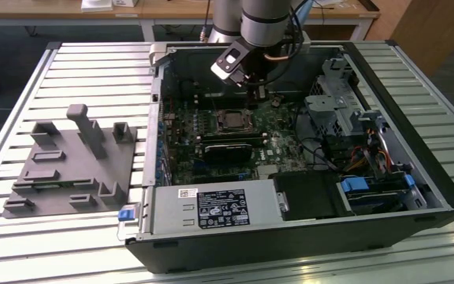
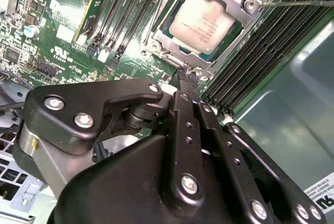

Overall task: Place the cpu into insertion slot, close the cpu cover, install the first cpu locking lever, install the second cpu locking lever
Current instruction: 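Close the cpu cover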

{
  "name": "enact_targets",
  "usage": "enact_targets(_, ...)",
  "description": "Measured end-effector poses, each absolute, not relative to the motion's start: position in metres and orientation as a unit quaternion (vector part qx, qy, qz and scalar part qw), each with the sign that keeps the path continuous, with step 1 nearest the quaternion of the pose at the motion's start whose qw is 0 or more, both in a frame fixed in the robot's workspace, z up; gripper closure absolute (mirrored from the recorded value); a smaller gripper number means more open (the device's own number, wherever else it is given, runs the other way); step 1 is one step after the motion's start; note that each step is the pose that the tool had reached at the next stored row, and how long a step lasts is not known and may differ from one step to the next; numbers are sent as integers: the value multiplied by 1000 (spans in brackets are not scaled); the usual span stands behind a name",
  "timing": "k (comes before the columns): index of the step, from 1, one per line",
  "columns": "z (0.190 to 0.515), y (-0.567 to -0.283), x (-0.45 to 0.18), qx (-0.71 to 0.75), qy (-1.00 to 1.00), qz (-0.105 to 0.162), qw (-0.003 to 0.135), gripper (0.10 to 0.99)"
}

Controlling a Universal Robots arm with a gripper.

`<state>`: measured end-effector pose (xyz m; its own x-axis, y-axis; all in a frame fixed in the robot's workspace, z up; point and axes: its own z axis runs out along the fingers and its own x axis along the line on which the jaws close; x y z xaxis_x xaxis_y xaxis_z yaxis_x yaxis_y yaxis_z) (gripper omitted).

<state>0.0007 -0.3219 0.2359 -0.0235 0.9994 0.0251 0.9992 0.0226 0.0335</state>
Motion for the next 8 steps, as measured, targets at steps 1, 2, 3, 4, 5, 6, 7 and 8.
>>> enact_targets(1,236,-322,0,699,715,21,3,980)
enact_targets(2,236,-322,-2,699,715,21,3,980)
enact_targets(3,236,-322,-4,699,715,21,3,980)
enact_targets(4,236,-322,-5,699,715,21,3,980)
enact_targets(5,236,-322,-7,699,715,21,3,980)
enact_targets(6,236,-322,-9,699,715,21,3,980)
enact_targets(7,236,-322,-11,699,715,21,3,980)
enact_targets(8,236,-322,-12,699,715,21,3,980)
